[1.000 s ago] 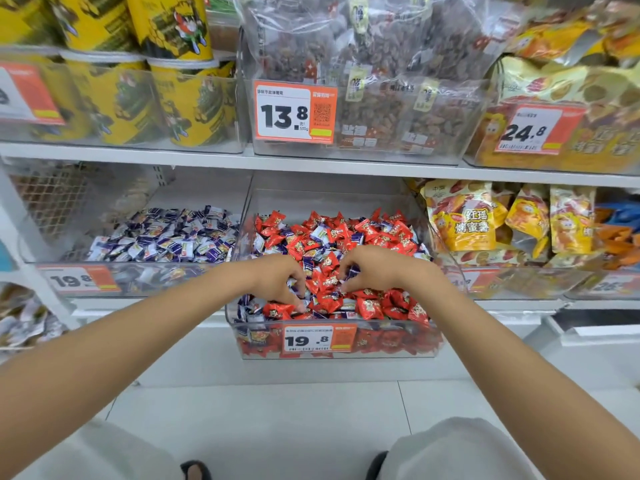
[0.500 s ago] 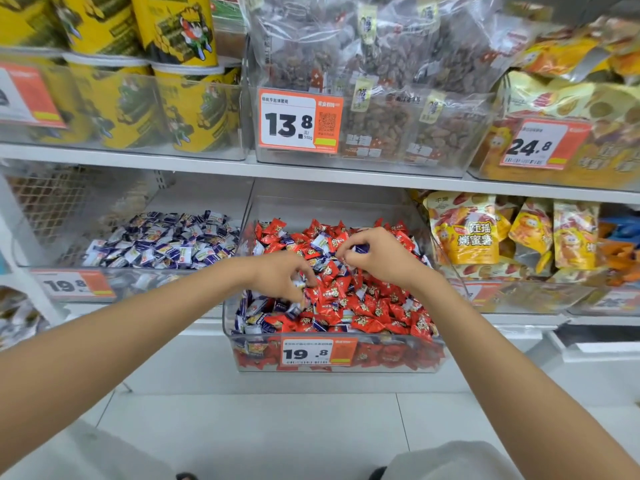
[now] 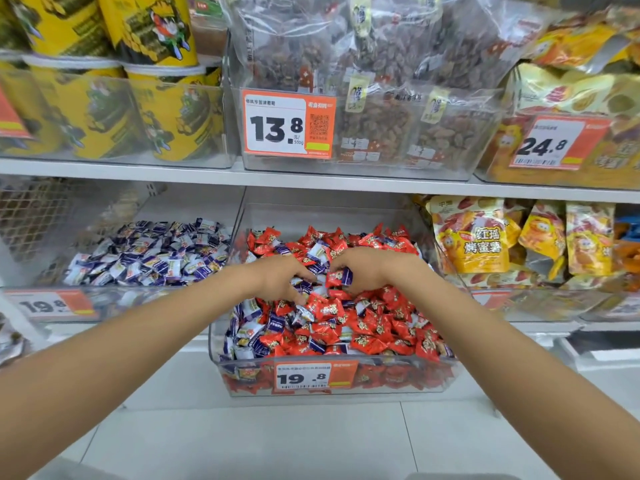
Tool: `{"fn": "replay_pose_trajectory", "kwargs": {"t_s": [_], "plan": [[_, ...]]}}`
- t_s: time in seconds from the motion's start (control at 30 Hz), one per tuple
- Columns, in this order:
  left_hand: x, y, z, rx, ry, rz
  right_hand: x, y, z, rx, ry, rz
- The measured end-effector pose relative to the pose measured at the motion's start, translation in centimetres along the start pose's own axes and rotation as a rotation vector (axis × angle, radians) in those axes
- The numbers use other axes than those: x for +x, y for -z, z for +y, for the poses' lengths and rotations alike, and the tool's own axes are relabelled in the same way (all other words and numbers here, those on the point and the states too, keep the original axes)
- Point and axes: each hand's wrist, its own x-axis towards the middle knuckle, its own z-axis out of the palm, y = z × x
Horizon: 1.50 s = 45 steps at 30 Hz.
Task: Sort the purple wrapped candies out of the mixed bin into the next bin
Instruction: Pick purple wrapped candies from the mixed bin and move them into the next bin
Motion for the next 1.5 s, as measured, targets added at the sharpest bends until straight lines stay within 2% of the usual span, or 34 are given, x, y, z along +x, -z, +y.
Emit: {"fn": "replay_pose_trajectory", "kwargs": {"t_s": [0.07,0.17,0.3,0.4,0.53,0.77,0.9,1.03,1.37,1.43,1.5], "plan": [[0.2,-0.2,-0.1,0.044,-0.011,0.002,-0.4,-0.6,0.9,0.065,0.028,0.135],[0.5,-0.4,-0.3,0.005,-0.036,0.055,-1.4,-1.2,2.2,0.399,0.064,0.269],[0.1,0.3,-0.5,-0.198,-0.057,0.151,-3.5,-1.1,2.5,0.844,0.051,0.351],[-0.9,1.1,-0.6,-0.363,-0.056,0.175,-4.5,-1.0,2.4,0.992,0.047,0.398],[-2.0,1.8,-0.6,-0.504,-0.031,0.169,-4.5,-1.2,2.5,0.977,0.007,0.425],[-4.1,2.6,0.7,-0.443,-0.041,0.107,-5.4,-1.2,1.8,0.914,-0.024,0.46],[-5.3,1.5,1.3,-0.337,-0.055,-0.003,-5.8,-1.1,1.7,0.912,-0.042,0.515],[-4.6,0.0,1.6,-0.073,-0.057,-0.131,-5.5,-1.5,1.6,0.893,-0.018,0.477],[-3.2,0.1,3.9,0.2,0.068,-0.288,-4.2,-0.8,0.1,0.646,0.007,0.498],[-3.2,0.7,4.0,0.2,0.056,-0.289,-2.6,-0.3,-0.6,0.527,0.001,0.518],[-3.4,1.4,3.2,0.083,0.035,-0.218,-0.8,0.2,-1.0,0.423,-0.005,0.49]]}}
